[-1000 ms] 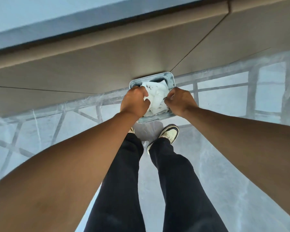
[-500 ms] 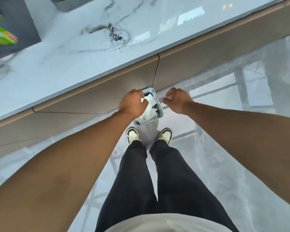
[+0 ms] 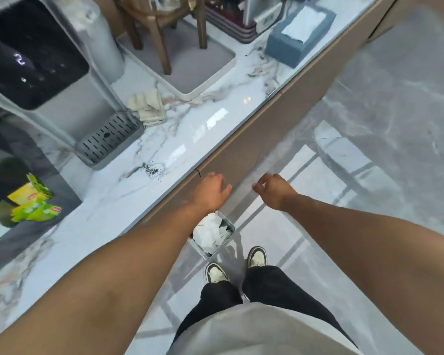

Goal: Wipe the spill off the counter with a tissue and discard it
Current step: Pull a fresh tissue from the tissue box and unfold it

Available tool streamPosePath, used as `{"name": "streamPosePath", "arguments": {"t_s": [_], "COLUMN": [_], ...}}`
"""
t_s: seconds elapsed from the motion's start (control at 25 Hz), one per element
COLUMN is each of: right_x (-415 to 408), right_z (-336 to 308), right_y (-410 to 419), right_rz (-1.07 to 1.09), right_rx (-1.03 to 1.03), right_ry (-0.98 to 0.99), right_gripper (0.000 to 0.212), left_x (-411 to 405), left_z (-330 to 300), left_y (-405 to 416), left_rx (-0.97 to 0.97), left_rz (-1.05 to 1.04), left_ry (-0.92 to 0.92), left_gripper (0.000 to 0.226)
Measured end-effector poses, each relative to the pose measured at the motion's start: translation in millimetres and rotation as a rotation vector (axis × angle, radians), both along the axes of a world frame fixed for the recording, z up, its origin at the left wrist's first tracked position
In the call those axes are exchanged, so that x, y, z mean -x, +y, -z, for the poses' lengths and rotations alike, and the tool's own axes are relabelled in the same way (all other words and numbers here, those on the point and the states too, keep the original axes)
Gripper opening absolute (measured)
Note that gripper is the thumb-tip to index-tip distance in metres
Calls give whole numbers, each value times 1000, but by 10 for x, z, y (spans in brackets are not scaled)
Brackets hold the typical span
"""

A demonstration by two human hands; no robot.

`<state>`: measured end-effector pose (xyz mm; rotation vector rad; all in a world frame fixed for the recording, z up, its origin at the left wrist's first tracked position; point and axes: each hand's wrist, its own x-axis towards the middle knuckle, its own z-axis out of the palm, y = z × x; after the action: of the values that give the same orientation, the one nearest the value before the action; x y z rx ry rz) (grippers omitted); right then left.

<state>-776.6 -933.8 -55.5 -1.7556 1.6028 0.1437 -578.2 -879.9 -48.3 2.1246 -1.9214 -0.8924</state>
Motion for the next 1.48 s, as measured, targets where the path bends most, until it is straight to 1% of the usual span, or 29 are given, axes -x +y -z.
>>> {"name": "streamPosePath", "arguments": {"t_s": [0.16, 0.36, 0.48, 0.8, 1.0, 1.2, 1.4, 1.48], "right_x": [84, 328, 585, 1528, 1787, 1739, 1603, 1526], "right_z": [-410, -804, -936, -1298, -1423, -1339, -1187, -1136], "right_y": [-223, -754, -1137, -2205, -2870, -3608, -4547, -4926], "right_rz": [47, 68, 53, 43, -11, -57, -73, -101], "right_rx": [45, 151, 178, 282, 316, 303, 387, 416], "right_ry": [-13, -70, -69, -128, -145, -156, -83, -3], "right_gripper": [46, 47, 46, 43, 38, 30, 23, 27], "left_x": [67, 369, 615, 1244, 1532, 1567, 1447, 1404], "left_z": [-497, -880, -1046, -1355, -1420, -1364, -1113, -1019], "left_y": [-393, -969, -1260, -2197, -2717, -3397, -4356, -4715], "left_rx": [88, 145, 166, 219, 228, 248, 240, 244], "left_rz": [55, 70, 92, 15, -33, -61, -79, -110], "left_ry": [-54, -107, -149, -284, -290, -281, -253, -223], "left_gripper": [35, 34, 32, 35, 35, 35, 35, 39]}}
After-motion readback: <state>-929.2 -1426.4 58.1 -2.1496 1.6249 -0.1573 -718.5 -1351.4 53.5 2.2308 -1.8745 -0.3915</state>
